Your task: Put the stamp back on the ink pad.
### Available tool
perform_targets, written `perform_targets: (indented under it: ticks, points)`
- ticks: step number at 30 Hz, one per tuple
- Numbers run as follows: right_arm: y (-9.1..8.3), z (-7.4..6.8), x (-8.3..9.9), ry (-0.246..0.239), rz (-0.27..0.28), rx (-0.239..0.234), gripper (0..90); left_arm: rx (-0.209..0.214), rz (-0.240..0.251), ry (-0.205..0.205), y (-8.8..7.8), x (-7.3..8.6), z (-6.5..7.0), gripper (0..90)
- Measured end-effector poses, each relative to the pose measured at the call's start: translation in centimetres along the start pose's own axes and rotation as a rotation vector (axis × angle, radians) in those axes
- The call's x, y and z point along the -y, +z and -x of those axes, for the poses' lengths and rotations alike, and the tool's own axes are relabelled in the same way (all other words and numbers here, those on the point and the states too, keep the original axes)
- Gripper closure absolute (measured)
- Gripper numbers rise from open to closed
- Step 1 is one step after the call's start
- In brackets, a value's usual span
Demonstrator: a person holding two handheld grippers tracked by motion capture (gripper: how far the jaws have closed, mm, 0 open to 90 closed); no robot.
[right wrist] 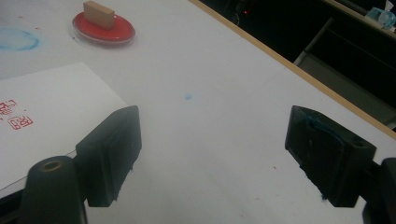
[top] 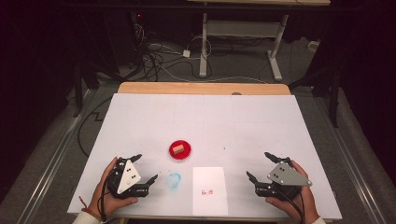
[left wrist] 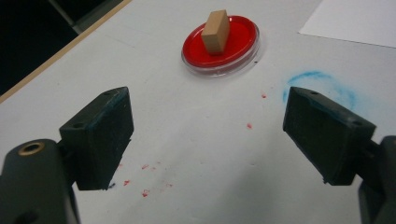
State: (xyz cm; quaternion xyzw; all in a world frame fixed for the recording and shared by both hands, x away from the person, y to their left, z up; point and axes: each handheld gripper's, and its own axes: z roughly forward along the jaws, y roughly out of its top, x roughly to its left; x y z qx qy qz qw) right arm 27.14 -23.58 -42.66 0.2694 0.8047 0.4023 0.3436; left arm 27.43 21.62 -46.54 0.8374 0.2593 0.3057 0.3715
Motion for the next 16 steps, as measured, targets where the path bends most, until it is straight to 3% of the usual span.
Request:
perform_targets:
  ticks: [4, 9, 16]
  points:
    - [-0.07, 0.06, 0.22, 0.005, 0.004, -0.012, 19.2, -0.007, 0.005, -0.009, -0.08, -0.07, -0.02, 15.8]
    - [-0.46, 0.18, 0.32, 0.006, 0.010, 0.005, 19.1, -0.008, 0.005, 0.006, -0.08, -0.34, 0.15, 15.8]
    - [-0.68, 0.15, 0.19, 0.008, 0.017, 0.004, 19.1, -0.007, 0.004, -0.014, 0.22, -0.25, -0.13, 15.7]
